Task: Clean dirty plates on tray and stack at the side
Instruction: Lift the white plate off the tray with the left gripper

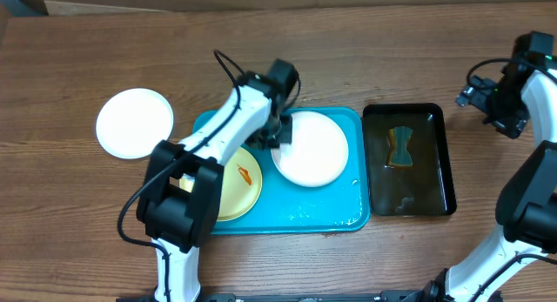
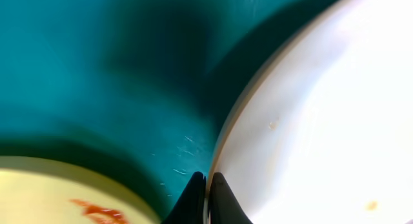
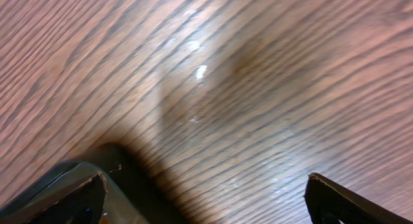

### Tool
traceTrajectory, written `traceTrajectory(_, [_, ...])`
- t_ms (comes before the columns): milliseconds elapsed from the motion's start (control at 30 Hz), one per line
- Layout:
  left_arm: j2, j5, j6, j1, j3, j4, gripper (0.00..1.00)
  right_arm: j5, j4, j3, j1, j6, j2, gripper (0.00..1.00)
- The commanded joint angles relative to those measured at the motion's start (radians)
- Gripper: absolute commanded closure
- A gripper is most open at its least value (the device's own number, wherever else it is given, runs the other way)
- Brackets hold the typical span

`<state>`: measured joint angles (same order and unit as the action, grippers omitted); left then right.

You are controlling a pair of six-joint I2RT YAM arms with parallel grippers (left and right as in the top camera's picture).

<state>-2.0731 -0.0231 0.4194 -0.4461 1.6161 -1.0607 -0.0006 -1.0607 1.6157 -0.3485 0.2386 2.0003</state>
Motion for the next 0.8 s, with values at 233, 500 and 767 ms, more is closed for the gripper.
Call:
traceTrajectory(233, [0.026,0.036,-0.084,-0.010,0.261,-0.045,0.96,-0.016,0.008,0.014,-0.007,0.005,-0.022,0.00])
traceTrajectory(500, [0.026,0.171,-0.083,-0.140,0.306,0.030,0.96,-0.016,0.008,0.014,-0.007,0.005,-0.022,0.00])
traceTrajectory(767, [0.026,0.501,-0.095,-0.365,0.306,0.125,0.96,-0.016,0.009,0.014,-0.007,0.005,-0.022,0.00])
